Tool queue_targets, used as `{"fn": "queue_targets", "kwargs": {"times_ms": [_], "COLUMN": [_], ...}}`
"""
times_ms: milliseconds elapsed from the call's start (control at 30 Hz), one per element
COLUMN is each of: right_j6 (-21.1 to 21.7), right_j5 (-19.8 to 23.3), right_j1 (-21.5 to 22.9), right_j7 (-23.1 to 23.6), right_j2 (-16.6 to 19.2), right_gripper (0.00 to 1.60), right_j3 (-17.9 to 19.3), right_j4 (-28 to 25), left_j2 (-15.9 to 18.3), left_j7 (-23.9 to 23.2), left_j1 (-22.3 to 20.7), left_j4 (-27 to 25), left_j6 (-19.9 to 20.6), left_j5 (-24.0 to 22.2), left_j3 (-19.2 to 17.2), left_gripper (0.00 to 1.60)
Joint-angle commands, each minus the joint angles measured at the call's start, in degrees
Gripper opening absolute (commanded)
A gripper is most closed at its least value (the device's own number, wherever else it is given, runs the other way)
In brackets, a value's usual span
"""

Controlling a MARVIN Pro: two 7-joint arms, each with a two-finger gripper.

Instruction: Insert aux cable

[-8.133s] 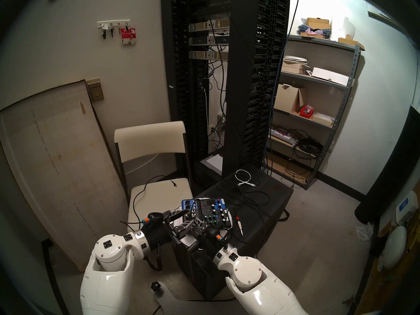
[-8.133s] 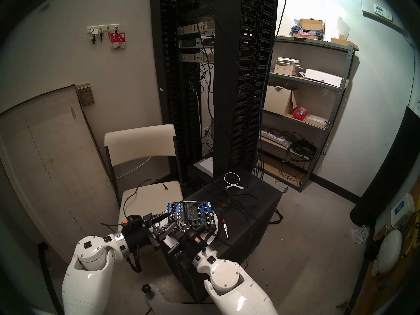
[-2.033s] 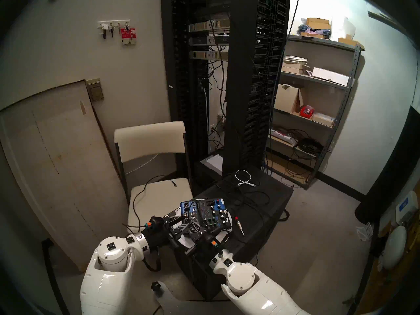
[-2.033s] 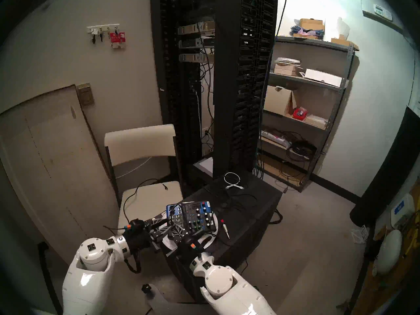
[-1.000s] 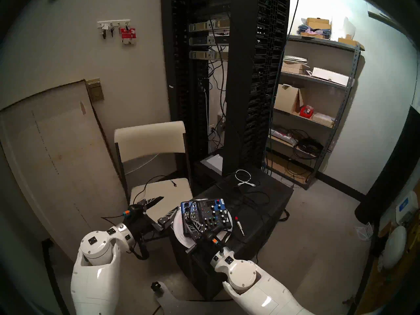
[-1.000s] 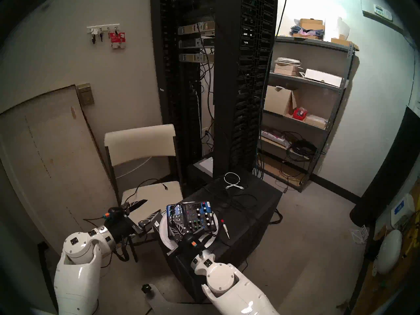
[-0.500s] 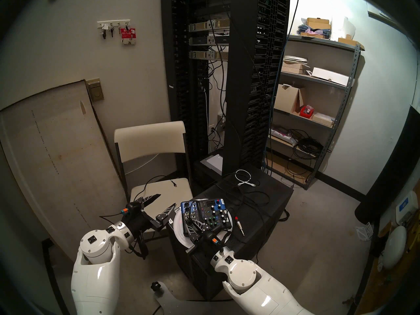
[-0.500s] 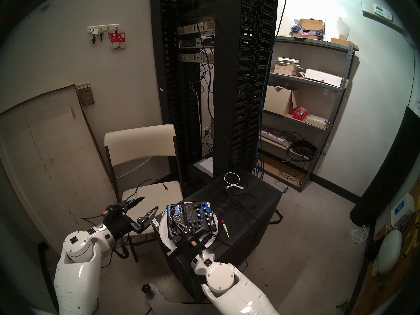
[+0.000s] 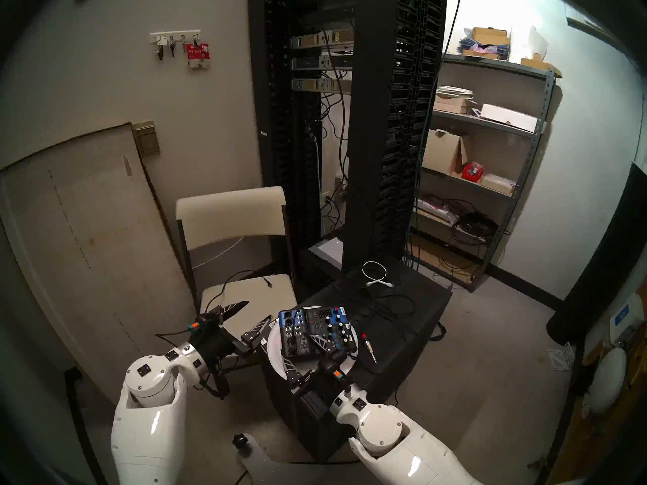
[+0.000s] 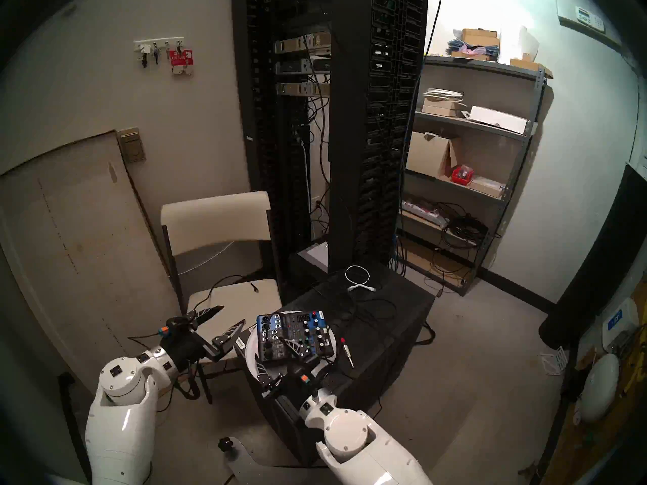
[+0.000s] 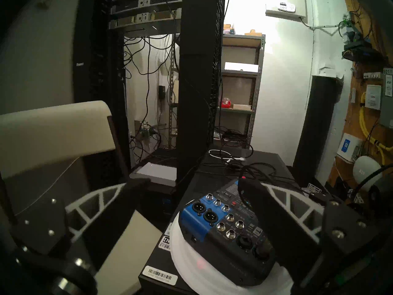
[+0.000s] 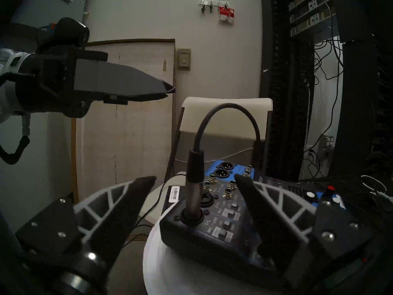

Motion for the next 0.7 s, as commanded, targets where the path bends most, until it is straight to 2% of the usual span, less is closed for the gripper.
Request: {"fn": "queue_targets", "kwargs": {"times_ms": [0,400,667], "right_j6": [-0.3,0.7,0.9], "right_j5": [0.5,1.1,2.1], "right_j1": [-0.8,-5.2,-7.8], "right_j7": [-0.1,-0.5,-2.2], "right_j2": [0.3,4.6,7.1], "right_gripper": [1.43,1.47,1.52], "right_j3": [0.3,2.9,6.2], "right_j4": [-4.1,-11.7,-15.5], "left_j2": [0.2,-0.6,-0.8], "left_j7": [-0.1,1.7,2.4], "left_j1": [-0.1,-0.5,-1.4], "left_j4": [-0.7,-0.7,0.3], "left_j6": [-0.2,-1.0,-1.8], "left_j5": [0.1,0.1,0.3], "left_j3": [0.0,-1.0,-0.7], "left_gripper": [1.6,1.6,1.6]}}
